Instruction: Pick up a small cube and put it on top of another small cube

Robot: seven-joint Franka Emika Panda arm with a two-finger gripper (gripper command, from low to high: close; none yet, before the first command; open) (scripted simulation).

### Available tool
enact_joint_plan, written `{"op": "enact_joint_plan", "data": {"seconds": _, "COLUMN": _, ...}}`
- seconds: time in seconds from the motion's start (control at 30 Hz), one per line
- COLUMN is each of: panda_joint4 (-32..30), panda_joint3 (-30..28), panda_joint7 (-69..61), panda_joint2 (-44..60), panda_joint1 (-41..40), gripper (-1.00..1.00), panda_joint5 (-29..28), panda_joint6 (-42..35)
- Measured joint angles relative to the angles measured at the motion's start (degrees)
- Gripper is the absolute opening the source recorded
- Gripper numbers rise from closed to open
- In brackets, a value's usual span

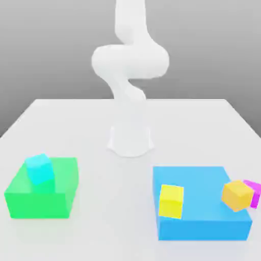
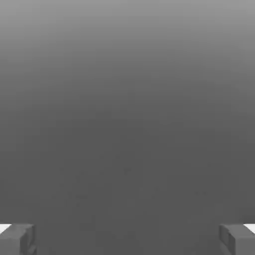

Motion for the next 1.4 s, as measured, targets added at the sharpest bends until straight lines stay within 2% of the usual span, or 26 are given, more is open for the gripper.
{"op": "enact_joint_plan", "data": {"seconds": 0.33, "panda_joint4": -3.75, "panda_joint3": -4.72, "panda_joint7": -27.50, "panda_joint2": 15.10, "panda_joint1": 15.03, "gripper": 0.00, "panda_joint5": 3.63, "panda_joint6": 4.38}}
{"op": "enact_joint_plan", "data": {"seconds": 0.63, "panda_joint4": -7.05, "panda_joint3": -4.73, "panda_joint7": -50.90, "panda_joint2": 28.47, "panda_joint1": 24.91, "gripper": 0.00, "panda_joint5": 5.61, "panda_joint6": 8.20}}
{"op": "enact_joint_plan", "data": {"seconds": 0.83, "panda_joint4": -9.30, "panda_joint3": -2.34, "panda_joint7": -64.58, "panda_joint2": 36.93, "panda_joint1": 29.36, "gripper": 0.00, "panda_joint5": 4.26, "panda_joint6": 10.91}}
{"op": "enact_joint_plan", "data": {"seconds": 1.0, "panda_joint4": -11.14, "panda_joint3": -0.79, "panda_joint7": -73.55, "panda_joint2": 43.57, "panda_joint1": 33.40, "gripper": 0.00, "panda_joint5": 0.26, "panda_joint6": 13.43}}
{"op": "enact_joint_plan", "data": {"seconds": 1.17, "panda_joint4": -11.52, "panda_joint3": -0.63, "panda_joint7": -75.63, "panda_joint2": 52.57, "panda_joint1": 33.30, "gripper": 0.00, "panda_joint5": 0.29, "panda_joint6": 21.83}}
{"op": "enact_joint_plan", "data": {"seconds": 1.2, "panda_joint4": -11.55, "panda_joint3": -0.61, "panda_joint7": -75.71, "panda_joint2": 53.76, "panda_joint1": 33.26, "gripper": -1.00, "panda_joint5": 0.36, "panda_joint6": 23.02}}
{"op": "enact_joint_plan", "data": {"seconds": 1.4, "panda_joint4": -11.56, "panda_joint3": -0.61, "panda_joint7": -75.75, "panda_joint2": 54.36, "panda_joint1": 33.24, "gripper": -1.00, "panda_joint5": 0.40, "panda_joint6": 23.47}}
